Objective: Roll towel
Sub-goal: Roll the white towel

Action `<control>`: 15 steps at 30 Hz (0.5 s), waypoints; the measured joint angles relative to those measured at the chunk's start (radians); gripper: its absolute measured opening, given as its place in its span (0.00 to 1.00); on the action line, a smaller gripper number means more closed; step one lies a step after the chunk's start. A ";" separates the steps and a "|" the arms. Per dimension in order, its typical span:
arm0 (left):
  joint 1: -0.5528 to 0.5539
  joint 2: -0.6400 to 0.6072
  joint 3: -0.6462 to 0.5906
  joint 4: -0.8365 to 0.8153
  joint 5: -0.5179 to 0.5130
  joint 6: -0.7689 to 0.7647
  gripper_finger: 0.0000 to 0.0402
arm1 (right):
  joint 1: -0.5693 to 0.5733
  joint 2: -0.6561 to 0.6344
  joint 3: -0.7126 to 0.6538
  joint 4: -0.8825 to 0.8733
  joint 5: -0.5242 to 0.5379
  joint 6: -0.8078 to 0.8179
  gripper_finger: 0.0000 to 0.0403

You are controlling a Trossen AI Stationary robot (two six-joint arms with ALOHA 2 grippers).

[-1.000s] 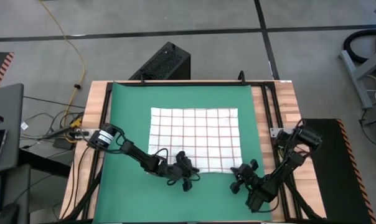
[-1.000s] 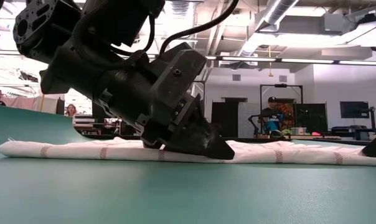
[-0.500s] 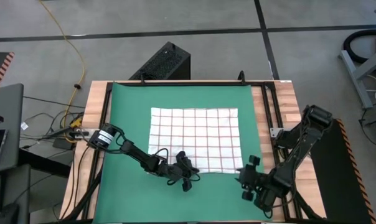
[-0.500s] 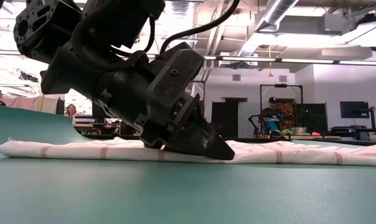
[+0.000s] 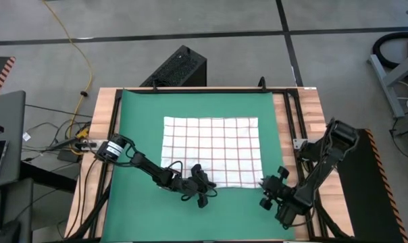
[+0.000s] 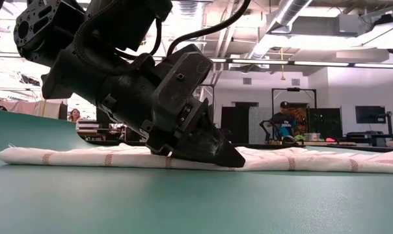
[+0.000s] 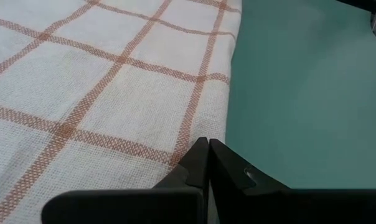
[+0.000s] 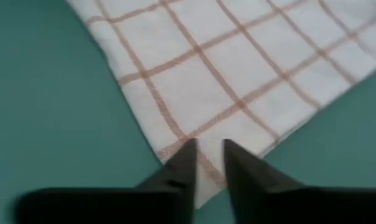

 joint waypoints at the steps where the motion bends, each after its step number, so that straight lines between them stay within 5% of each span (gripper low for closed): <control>1: 0.000 0.000 0.000 0.000 0.000 0.000 0.00 | 0.006 0.012 -0.003 0.004 0.000 0.038 0.14; 3: 0.000 0.000 0.000 0.000 0.000 0.000 0.00 | 0.017 0.039 -0.004 0.002 0.006 0.096 0.04; 15: 0.000 0.000 0.000 0.000 0.000 0.000 0.00 | 0.058 0.221 -0.001 0.097 -0.008 0.247 0.02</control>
